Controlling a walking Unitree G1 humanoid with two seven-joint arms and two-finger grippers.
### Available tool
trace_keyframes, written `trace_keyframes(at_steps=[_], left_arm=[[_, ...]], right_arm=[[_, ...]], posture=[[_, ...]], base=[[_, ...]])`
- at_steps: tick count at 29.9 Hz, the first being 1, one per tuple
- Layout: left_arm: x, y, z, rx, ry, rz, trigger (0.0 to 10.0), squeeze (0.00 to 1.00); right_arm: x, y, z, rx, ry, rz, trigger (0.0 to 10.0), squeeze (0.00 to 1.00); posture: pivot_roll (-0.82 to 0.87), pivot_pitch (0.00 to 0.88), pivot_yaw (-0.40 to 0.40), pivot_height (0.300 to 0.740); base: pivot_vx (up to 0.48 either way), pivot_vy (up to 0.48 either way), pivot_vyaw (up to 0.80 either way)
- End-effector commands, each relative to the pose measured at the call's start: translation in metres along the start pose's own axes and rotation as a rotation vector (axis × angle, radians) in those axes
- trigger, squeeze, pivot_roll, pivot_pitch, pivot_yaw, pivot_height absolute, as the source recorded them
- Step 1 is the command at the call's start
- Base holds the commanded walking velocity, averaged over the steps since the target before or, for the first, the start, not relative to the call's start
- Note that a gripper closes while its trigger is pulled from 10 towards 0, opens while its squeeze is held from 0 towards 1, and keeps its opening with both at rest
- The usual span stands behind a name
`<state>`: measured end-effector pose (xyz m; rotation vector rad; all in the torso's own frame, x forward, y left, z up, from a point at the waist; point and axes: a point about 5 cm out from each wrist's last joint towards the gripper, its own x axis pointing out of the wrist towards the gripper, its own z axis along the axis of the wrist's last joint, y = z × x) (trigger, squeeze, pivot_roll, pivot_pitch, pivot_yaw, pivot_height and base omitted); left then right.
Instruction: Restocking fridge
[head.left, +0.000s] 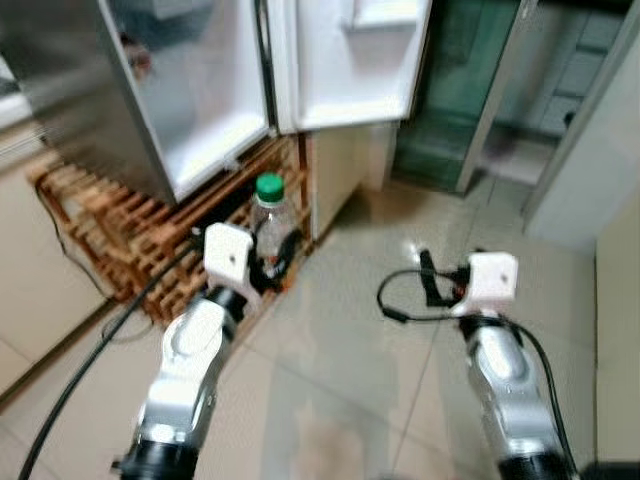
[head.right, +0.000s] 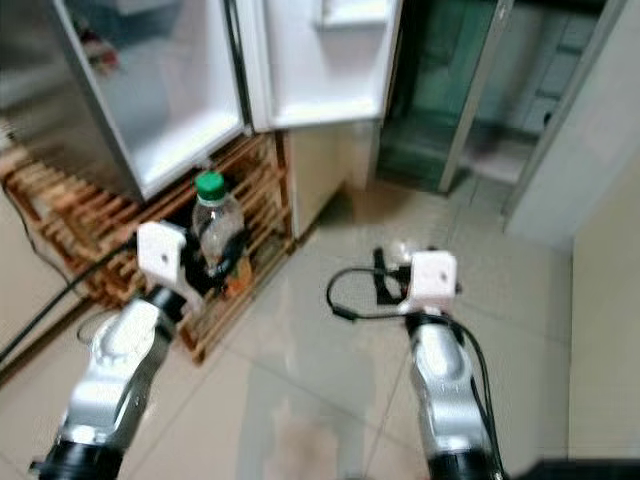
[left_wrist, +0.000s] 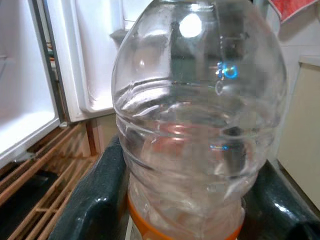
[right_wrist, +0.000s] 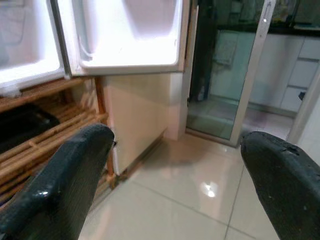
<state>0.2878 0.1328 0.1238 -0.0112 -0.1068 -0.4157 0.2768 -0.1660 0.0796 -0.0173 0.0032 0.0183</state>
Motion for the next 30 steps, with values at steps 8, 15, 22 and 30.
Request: trace_keyframes(at_steps=[8,15,22,30], left_arm=[[0.004,0.006,-0.009,-0.064,0.030,0.039,10.0,0.00],[0.011,0.011,-0.014,-0.164,0.042,0.124,10.0,0.00],[0.002,0.032,-0.029,-0.275,0.089,0.283,10.0,0.00],[0.009,0.019,-0.022,-0.160,0.066,0.201,10.0,0.00]], right_arm=[[0.000,0.002,0.005,0.005,-0.032,-0.007,10.0,0.00],[0.002,0.004,0.006,0.004,-0.032,0.001,10.0,0.00],[0.005,0.008,0.007,0.003,-0.037,0.020,10.0,0.00],[0.004,0.004,0.004,-0.017,-0.012,0.021,10.0,0.00]], posture=[[-0.17,0.000,0.047,0.740],[-0.15,0.000,0.040,0.740],[-0.15,0.000,0.025,0.740],[-0.16,0.000,0.024,0.740]], base=[[0.480,0.000,0.00],[0.480,0.000,0.00],[0.480,0.000,0.00],[0.480,0.000,0.00]])
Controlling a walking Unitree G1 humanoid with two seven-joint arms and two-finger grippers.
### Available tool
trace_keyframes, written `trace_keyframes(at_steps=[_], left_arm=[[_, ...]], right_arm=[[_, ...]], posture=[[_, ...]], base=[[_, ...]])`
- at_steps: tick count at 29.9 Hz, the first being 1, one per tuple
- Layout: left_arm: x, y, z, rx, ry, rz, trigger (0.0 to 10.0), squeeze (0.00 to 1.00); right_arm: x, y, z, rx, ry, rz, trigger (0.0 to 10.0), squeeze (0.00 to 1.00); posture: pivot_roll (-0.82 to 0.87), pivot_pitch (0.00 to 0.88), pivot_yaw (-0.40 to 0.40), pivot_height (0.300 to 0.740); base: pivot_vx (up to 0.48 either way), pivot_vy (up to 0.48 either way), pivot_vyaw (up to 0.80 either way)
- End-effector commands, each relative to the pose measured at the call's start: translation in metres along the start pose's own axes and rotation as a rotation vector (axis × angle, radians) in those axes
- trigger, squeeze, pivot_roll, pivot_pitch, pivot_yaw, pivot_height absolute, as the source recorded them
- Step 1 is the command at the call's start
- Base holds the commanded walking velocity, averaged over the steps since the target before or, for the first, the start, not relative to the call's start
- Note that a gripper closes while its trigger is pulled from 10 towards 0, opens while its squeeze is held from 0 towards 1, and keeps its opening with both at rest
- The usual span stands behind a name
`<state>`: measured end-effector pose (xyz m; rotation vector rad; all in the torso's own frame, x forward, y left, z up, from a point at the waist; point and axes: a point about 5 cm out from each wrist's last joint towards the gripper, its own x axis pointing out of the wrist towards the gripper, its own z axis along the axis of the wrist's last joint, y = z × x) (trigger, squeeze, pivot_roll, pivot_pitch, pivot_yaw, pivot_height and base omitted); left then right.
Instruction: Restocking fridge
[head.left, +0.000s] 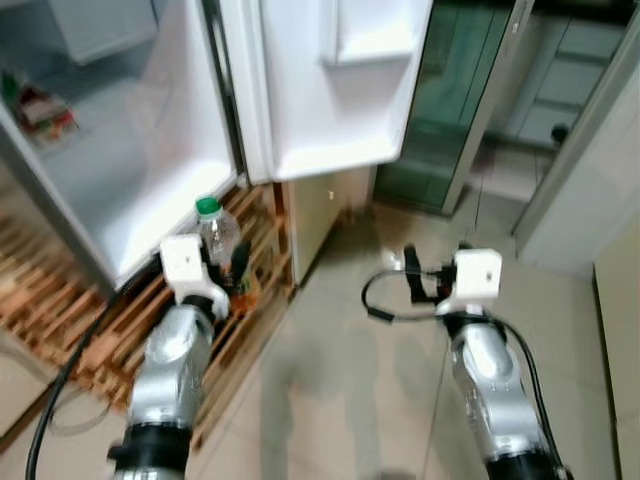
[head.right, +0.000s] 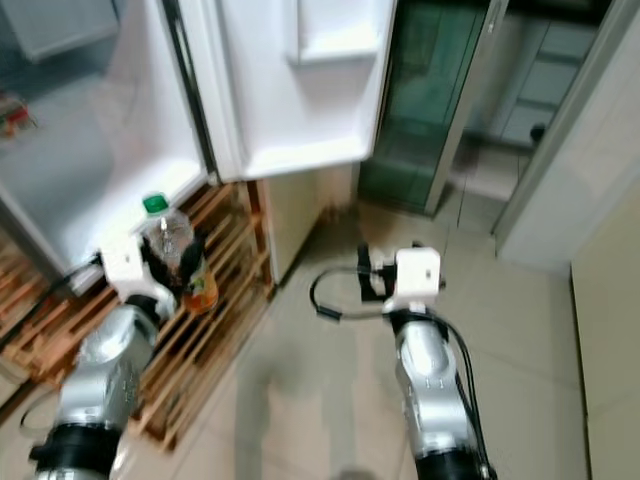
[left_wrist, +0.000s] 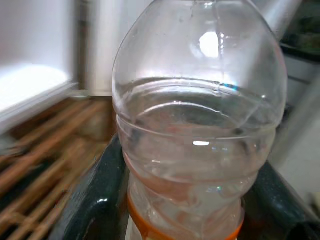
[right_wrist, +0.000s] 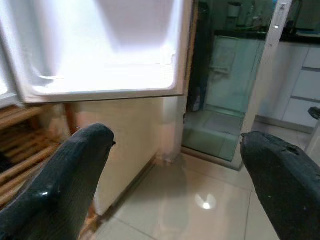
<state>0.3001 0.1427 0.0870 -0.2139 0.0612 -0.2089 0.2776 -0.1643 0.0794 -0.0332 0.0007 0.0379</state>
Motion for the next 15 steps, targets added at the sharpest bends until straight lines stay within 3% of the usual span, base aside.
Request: trace_keyframes(at_steps=[1,12,15], left_arm=[[0.006,-0.002,0.017,0.063,-0.064,-0.031,10.0,0.00],[0.013,-0.020,0.022,0.071,-0.090,-0.106,10.0,0.00],[0.014,-0.022,0.023,0.067,-0.094,-0.115,10.0,0.00]], right_arm=[[0.004,0.002,0.004,-0.001,-0.006,-0.001,10.0,0.00],[0.003,0.000,0.005,-0.005,-0.020,-0.014,10.0,0.00],[0.003,-0.001,0.007,-0.009,-0.034,-0.012,10.0,0.00]], posture=[[-0.16,0.000,0.027,0.740],[-0.19,0.000,0.044,0.740],[-0.19,0.000,0.042,0.740]], base=[[0.480,0.000,-0.80],[0.480,0.000,-0.80],[0.480,0.000,0.00]])
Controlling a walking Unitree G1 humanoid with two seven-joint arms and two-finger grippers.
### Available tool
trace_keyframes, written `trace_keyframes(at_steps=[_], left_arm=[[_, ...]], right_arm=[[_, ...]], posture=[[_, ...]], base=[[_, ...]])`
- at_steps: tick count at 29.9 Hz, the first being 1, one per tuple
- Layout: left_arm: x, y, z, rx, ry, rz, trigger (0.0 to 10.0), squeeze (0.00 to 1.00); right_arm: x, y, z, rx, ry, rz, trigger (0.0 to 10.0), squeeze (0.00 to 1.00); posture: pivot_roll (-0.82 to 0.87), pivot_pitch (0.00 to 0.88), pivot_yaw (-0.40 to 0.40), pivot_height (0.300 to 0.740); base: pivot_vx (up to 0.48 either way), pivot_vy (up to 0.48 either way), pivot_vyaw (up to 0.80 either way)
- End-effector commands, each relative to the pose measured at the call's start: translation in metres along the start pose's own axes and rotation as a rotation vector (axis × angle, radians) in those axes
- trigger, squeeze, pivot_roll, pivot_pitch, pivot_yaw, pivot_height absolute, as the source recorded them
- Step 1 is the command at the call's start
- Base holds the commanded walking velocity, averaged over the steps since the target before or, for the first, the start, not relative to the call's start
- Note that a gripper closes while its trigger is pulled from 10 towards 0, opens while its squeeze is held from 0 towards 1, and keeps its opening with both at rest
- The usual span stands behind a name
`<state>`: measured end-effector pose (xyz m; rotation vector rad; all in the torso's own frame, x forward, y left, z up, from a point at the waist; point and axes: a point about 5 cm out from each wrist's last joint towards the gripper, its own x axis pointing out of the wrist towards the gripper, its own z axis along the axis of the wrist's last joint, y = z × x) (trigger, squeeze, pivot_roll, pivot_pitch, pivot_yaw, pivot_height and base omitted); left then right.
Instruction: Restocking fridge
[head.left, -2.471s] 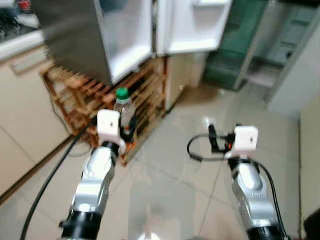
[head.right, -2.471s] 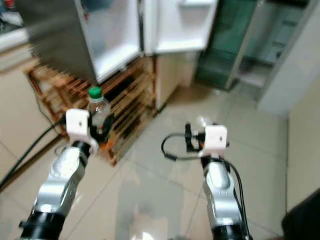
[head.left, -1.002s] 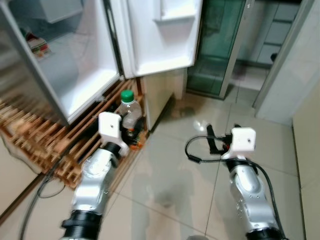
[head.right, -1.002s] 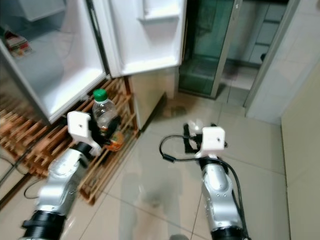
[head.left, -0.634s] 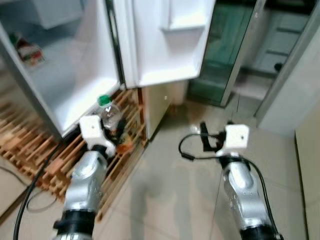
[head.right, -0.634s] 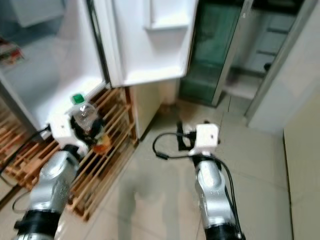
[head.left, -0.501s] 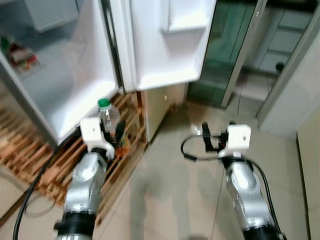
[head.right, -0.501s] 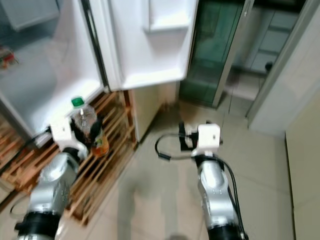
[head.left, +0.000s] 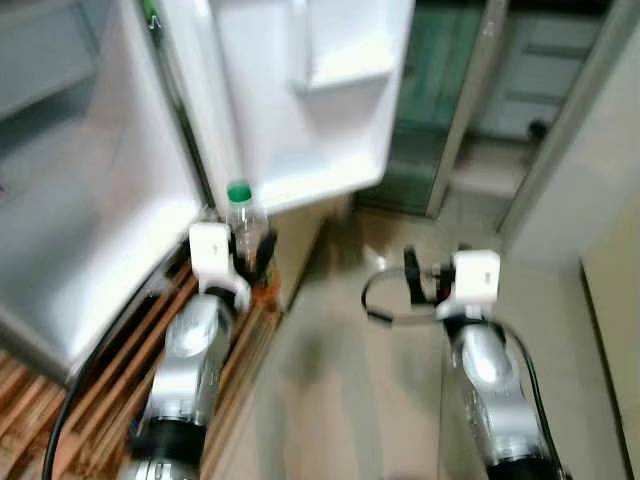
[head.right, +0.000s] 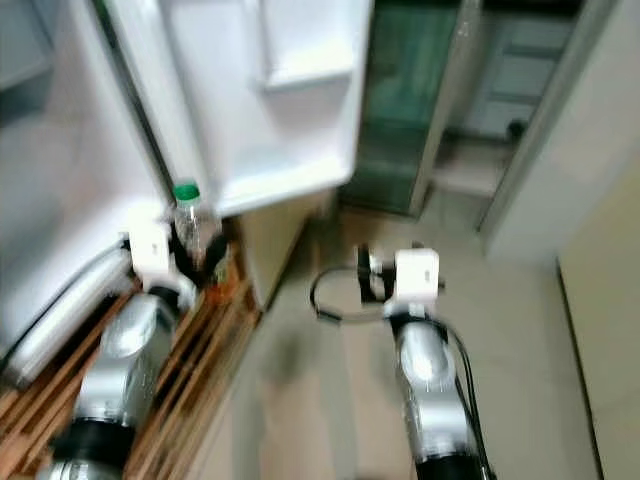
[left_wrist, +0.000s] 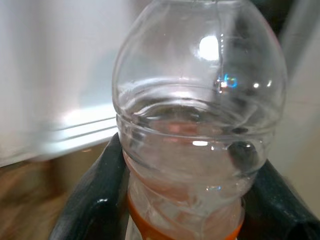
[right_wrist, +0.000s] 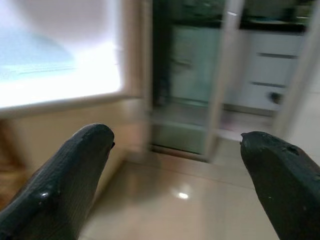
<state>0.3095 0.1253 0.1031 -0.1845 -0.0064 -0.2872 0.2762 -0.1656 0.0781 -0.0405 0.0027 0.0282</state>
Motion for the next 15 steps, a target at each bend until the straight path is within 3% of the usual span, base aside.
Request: trace_keyframes(at_steps=[1,9,15], left_arm=[[0.004,-0.005,0.011,0.028,-0.043,-0.041,10.0,0.00],[0.008,-0.010,0.016,0.024,-0.068,-0.054,10.0,0.00],[0.010,0.001,0.023,0.068,-0.104,0.048,10.0,0.00]], right_arm=[[0.004,0.000,0.008,-0.005,-0.034,-0.001,10.0,0.00],[0.004,-0.001,0.008,-0.012,-0.033,0.005,10.0,0.00],[0.004,0.001,0.009,-0.011,-0.037,0.017,10.0,0.00]], posture=[[-0.19,0.000,0.042,0.740],[-0.19,0.000,0.041,0.740],[-0.19,0.000,0.041,0.740]], base=[[0.480,0.000,0.00],[0.480,0.000,0.00],[0.480,0.000,0.00]])
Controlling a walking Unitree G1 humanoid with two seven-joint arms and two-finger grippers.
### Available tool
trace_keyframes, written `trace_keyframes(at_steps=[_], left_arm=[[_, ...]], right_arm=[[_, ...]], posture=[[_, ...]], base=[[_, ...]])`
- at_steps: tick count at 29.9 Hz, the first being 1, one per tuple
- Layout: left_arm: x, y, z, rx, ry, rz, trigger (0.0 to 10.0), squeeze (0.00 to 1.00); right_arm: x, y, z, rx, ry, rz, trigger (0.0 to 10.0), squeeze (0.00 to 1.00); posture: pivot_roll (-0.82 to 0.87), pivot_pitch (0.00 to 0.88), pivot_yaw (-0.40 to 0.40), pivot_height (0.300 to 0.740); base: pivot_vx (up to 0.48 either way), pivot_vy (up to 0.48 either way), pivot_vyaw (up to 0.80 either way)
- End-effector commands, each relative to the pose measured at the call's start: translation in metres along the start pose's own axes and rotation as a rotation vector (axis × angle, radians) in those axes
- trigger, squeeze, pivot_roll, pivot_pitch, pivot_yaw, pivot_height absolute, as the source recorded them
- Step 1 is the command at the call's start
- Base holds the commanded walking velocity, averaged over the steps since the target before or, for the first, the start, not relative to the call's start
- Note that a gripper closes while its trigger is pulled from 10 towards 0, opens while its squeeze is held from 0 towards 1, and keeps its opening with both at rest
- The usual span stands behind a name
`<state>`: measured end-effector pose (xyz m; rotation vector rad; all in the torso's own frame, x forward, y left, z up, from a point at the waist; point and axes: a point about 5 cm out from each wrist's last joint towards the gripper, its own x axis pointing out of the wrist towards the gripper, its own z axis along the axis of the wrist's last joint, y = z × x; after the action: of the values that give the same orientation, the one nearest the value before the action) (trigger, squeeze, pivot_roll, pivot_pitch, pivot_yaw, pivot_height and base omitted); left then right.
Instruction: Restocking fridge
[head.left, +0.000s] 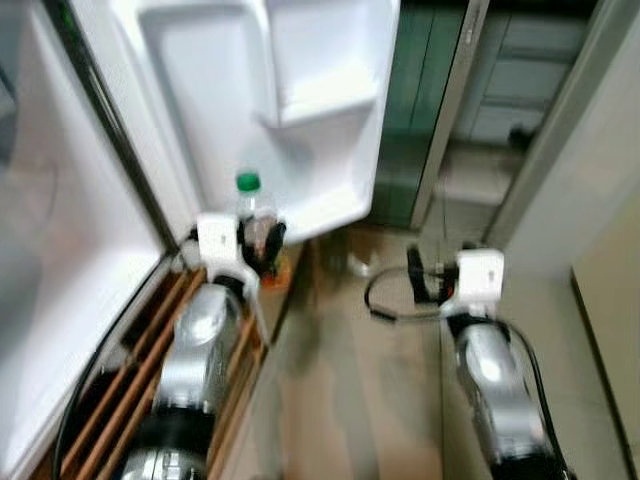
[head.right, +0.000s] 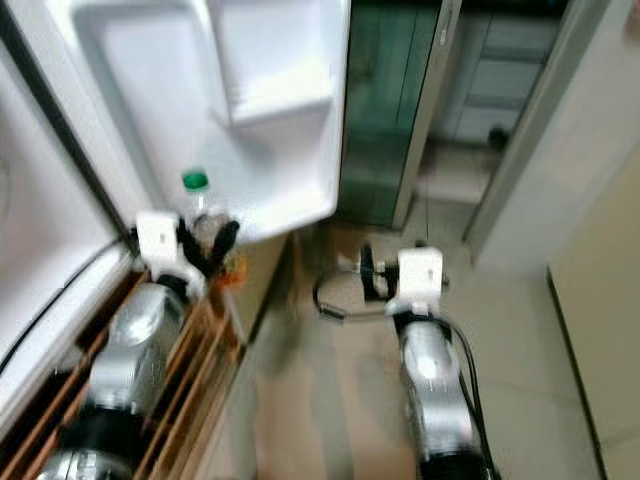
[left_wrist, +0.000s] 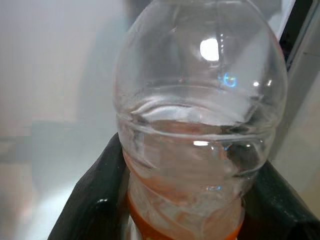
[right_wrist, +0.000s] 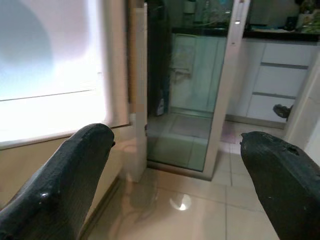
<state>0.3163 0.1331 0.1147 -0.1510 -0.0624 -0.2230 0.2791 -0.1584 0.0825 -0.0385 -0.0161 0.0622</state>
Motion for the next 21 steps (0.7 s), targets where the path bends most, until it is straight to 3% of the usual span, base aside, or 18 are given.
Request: trace_keyframes(at_steps=[1,4,6,8,14,17,21], left_arm=[[0.007,0.012,0.008,0.103,-0.011,0.154,10.0,0.00],[0.008,0.021,0.010,0.172,-0.001,0.226,10.0,0.00],[0.010,0.022,0.014,0.165,-0.018,0.235,10.0,0.00],[0.013,0.019,0.019,0.151,-0.040,0.225,10.0,0.00],[0.018,0.016,0.008,0.237,-0.039,0.208,10.0,0.00],[0.022,0.016,0.004,0.225,-0.048,0.212,10.0,0.00],[0.030,0.005,0.003,0.220,-0.110,0.183,10.0,0.00]], right_arm=[[0.001,-0.005,0.005,-0.011,-0.018,-0.008,10.0,0.00],[0.001,-0.004,0.006,-0.012,-0.021,0.001,10.0,0.00],[0.001,-0.003,0.006,-0.013,-0.022,0.008,10.0,0.00],[0.001,-0.002,0.007,-0.013,-0.022,0.015,10.0,0.00],[0.000,0.000,0.008,-0.015,-0.021,0.038,10.0,0.00],[-0.001,0.000,0.009,-0.023,-0.019,0.049,10.0,0.00],[-0.007,-0.007,0.011,-0.054,-0.013,0.052,10.0,0.00]], posture=[[-0.19,0.000,0.041,0.740],[-0.20,0.000,0.042,0.740],[-0.20,0.000,0.042,0.740],[-0.20,0.000,0.044,0.740],[-0.22,0.000,0.028,0.740],[-0.24,0.000,0.022,0.740],[-0.28,0.000,0.001,0.740]], base=[[0.000,0.000,0.00],[0.000,0.000,0.00],[0.000,0.000,0.00],[0.000,0.000,0.00],[0.000,0.000,0.00],[0.000,0.000,0.00],[0.000,0.000,0.00]])
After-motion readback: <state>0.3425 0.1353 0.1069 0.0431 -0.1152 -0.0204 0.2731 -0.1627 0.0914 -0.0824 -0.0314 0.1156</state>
